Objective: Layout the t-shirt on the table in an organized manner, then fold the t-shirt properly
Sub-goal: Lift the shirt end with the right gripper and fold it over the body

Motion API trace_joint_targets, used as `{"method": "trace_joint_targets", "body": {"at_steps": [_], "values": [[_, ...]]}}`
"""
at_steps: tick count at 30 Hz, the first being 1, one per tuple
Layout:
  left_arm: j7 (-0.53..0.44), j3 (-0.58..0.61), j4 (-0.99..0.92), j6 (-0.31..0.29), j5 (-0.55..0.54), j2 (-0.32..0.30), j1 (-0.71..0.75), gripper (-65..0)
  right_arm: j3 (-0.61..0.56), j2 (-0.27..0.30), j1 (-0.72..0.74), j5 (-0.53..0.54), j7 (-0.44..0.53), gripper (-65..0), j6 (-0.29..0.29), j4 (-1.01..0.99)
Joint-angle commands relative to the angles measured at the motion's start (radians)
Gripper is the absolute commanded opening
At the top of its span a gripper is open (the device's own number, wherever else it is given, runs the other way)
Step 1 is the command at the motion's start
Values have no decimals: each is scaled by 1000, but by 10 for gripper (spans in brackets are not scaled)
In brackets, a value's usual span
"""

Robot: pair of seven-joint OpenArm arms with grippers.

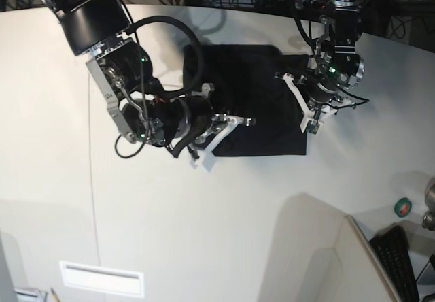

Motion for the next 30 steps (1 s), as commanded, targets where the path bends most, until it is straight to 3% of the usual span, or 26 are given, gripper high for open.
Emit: {"method": "trace_joint_targets", "body": {"at_steps": [1,4,9,18,19,22,23,27,30], "values": [[29,5,3,-32,-16,8,14,-650,-22,-30,35,34,6,-650,3,19],[29,3,3,-32,-16,8,12,-650,-72,-54,55,32,15,-650,2,-9],[29,3,3,-32,-16,7,14,-650,-143,-59,136,34,109,-650,2,-170],[30,-17,77,-32,-19,-18,64,-650,-149,-85,147,34,164,-650,2,-221],[35,-38,100,-33,-19,-20,81,-650,-151,-94,148,34,159,-611,2,-221],[121,-130,193,-40,-60,-29,124,-650,-151,-102,151,32,172,-321,2,-222],[148,-169,224,-43,-97,-40,146,-650,-154,-103,153,32,178,-266,2,-222],[230,-336,318,-119,-269,-124,235,-650,-252,-110,194,32,214,-249,2,-274],[260,-449,333,-132,-335,-161,274,-650,-353,-133,219,32,257,-249,2,-343]]}}
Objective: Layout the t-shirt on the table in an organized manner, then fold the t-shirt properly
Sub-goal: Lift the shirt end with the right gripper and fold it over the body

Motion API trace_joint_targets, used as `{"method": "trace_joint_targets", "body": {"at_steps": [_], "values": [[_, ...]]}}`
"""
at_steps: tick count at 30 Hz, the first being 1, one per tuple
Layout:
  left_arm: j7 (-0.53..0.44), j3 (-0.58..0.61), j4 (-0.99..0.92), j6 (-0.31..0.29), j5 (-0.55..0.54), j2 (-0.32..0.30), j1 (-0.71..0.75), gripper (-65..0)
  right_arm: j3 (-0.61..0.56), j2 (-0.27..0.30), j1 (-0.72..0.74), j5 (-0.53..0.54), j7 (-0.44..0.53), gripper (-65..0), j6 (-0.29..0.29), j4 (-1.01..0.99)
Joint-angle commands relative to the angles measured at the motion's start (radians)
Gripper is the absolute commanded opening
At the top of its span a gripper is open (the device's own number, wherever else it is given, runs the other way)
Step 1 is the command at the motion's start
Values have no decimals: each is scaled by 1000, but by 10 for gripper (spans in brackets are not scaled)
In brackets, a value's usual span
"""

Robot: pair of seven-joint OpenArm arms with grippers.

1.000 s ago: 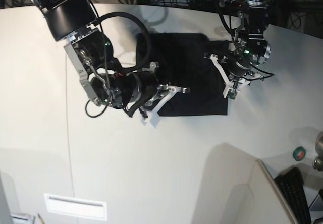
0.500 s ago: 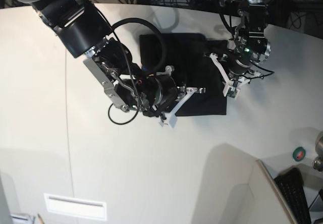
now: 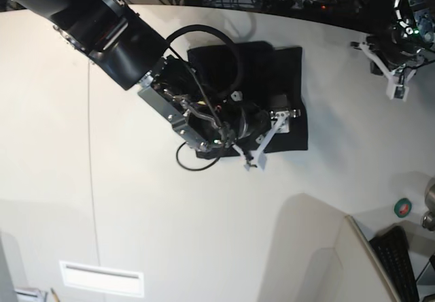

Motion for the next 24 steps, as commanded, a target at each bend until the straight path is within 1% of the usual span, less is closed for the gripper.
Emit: {"method": "trace_joint_targets", "body": {"at_steps": [1,4,7,9,10,12,13,15,16,17,18,19,20,21,22,24], "values": [[-12,-31,16,-8,-15,-20,7,-650,-38,-23,27,15,11,-249,8,5],[-12,-112,14,-8,-14,-26,11,-650,-176,-28,67,16,46,-249,8,42],[-12,-138,-12,-8,-20,-43,3,-650,-277,-31,106,18,48,-269,-1,143],[-13,-137,-44,-8,-22,-51,-5,-650,-335,-31,143,18,20,-272,-47,237],[-13,-137,-56,-8,-22,-51,-19,-650,-346,-29,153,18,-6,-273,-68,280],[-13,-141,-85,-8,-14,-51,-37,-650,-332,-23,156,18,-89,-273,-145,389],[-13,-143,-99,-8,-14,-51,-40,-650,-312,-5,150,15,-129,-275,-194,443],[-15,-147,-110,-8,-15,-51,-39,-650,-254,72,120,15,-165,-275,-306,538],[-15,-163,-113,-8,-19,-51,-37,-650,-216,115,103,15,-162,-275,-352,582],[-15,-189,-116,-8,-20,-51,-37,-650,-180,163,77,15,-161,-282,-386,614],[-15,-219,-121,-8,-22,-49,-37,-650,-136,209,44,15,-153,-312,-411,648],[-15,-246,-127,-10,-22,-49,-37,-650,-88,253,11,15,-130,-374,-415,673],[-15,-270,-134,-20,-22,-49,-37,-650,-49,285,-22,15,-102,-449,-412,683],[-15,-289,-141,-42,-22,-49,-37,-650,-21,316,-48,15,-75,-533,-394,683],[-15,-305,-142,-65,-20,-49,-37,-650,1,342,-72,15,-47,-638,-361,677],[-15,-339,-145,-102,-14,-49,-37,-650,44,362,-112,15,-6,-650,-295,619]]}}
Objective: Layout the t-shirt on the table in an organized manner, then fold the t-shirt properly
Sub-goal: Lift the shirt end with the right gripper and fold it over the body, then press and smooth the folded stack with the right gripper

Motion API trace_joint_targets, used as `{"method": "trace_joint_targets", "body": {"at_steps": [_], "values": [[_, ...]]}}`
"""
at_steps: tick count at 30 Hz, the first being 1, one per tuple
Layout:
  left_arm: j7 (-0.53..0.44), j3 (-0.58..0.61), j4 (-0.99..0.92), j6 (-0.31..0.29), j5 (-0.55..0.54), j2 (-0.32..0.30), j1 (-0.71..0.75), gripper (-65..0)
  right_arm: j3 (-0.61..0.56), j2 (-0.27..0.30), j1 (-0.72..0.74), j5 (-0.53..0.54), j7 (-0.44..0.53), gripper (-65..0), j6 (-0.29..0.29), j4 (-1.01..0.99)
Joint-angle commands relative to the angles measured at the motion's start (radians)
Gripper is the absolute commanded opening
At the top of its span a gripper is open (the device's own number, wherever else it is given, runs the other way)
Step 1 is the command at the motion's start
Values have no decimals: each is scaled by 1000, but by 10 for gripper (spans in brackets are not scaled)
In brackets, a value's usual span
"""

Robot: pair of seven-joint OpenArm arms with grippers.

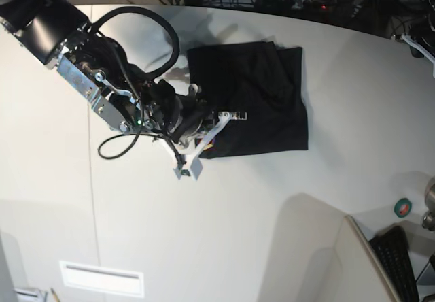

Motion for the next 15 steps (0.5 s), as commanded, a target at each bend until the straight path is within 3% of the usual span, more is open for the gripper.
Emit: {"method": "trace_joint_targets", "body": {"at_steps": [1,4,6,15], "values": [[-12,-20,13,-9,2,-19,2,-650,27,-2,8,3,24,-650,33,-37],[-12,-33,13,-13,2,-19,4,-650,49,-37,1,4,27,-650,139,-169],[-12,-33,13,-13,2,-19,4,-650,43,-57,2,3,29,-650,174,-224],[-12,-26,13,-13,2,-16,4,-650,41,-169,73,1,32,-650,221,-445]]}}
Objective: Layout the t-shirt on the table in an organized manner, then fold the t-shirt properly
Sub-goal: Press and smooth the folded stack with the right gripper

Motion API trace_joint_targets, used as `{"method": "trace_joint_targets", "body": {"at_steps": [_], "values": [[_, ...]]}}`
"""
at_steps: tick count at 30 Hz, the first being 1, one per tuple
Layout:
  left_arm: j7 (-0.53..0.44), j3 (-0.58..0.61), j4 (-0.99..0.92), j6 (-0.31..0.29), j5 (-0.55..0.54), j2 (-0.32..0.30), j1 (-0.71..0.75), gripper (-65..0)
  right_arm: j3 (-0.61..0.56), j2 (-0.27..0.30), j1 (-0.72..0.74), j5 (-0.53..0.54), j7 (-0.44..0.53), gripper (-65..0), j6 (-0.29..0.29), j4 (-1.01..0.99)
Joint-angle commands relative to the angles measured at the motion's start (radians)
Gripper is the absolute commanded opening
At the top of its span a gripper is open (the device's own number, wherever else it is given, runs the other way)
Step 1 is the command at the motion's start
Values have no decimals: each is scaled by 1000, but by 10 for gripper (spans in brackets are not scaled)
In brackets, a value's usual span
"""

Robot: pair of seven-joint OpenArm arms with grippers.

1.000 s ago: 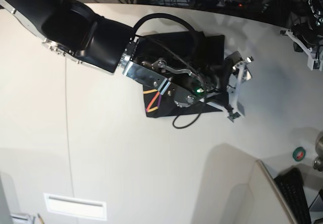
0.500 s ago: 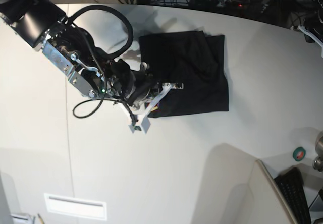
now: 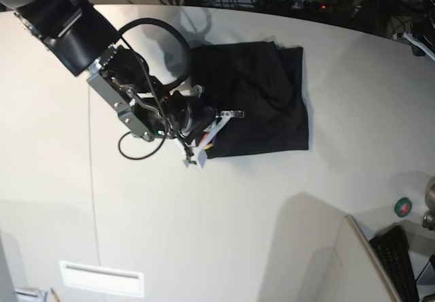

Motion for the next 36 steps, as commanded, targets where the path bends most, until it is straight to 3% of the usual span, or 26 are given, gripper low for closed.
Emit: {"method": "trace_joint_targets", "body": {"at_steps": [1,10,12,14,22,26,30,32,36], "values": [[-12,-5,14,0,1,-21,3,-650,3,-37,33,8,11,-650,14,-28],[-11,-5,14,0,1,-18,-6,-650,-128,-231,193,10,81,-650,14,-174],[-11,-5,14,0,1,-18,-6,-650,-162,-234,225,12,181,-650,14,-96],[-11,-5,14,0,1,-20,-6,-650,-175,-230,240,15,218,-650,14,-16],[-12,-5,14,0,1,-23,-2,-650,-151,-93,145,10,-110,-650,6,162],[-12,-5,14,0,1,-23,-6,-650,-154,-55,64,-8,-137,-650,7,162],[-24,-11,-37,0,2,-47,-8,-650,-197,-84,9,-170,-137,-650,11,157],[-78,-9,-74,5,2,-58,0,-650,-218,-116,-13,-246,-135,-650,12,114],[-124,-12,-143,5,45,-60,3,-650,-274,-176,-22,-331,-100,-650,12,2]]}}
